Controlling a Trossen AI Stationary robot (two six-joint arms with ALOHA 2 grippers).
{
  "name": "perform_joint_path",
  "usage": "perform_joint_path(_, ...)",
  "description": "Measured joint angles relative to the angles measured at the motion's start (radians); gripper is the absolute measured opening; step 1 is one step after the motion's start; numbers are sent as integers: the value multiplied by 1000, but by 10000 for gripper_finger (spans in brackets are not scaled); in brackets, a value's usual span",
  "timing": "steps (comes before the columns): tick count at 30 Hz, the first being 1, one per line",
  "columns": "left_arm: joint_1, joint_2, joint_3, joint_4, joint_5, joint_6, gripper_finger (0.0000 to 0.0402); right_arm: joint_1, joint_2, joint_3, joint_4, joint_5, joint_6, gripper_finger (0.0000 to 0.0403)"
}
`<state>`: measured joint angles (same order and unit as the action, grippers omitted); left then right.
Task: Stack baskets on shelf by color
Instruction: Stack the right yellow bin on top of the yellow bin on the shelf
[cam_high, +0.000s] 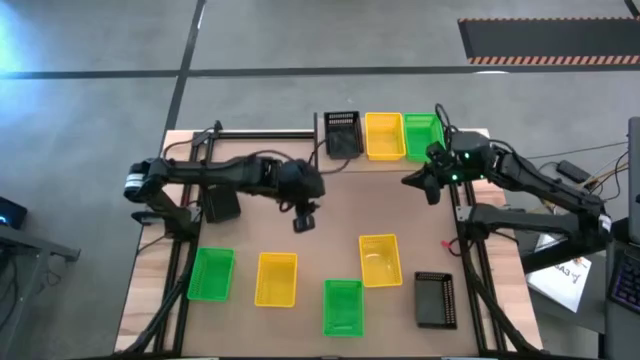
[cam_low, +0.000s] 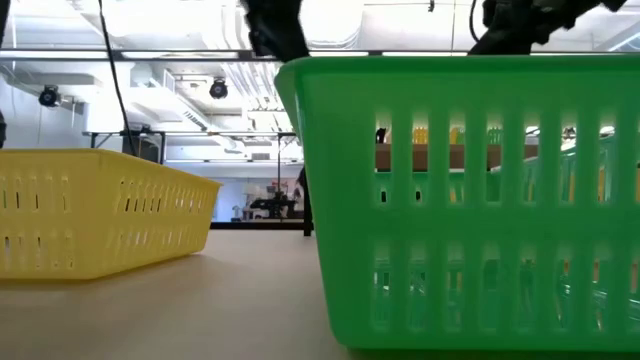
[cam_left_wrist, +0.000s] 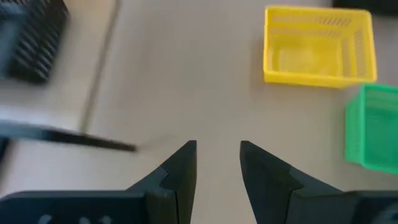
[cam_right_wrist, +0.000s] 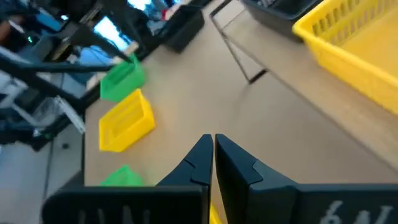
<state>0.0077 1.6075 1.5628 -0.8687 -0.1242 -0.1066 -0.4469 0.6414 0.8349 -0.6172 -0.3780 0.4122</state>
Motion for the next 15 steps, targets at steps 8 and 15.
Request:
perform_joint_path(8, -57, -121, -290, 211, -3, -150, 107, 432, 113, 6, -22, 311, 91, 11)
perform_joint_path(15, -62, -216, -440, 325, -9, -202, 107, 714, 300, 2, -17, 428, 208, 11)
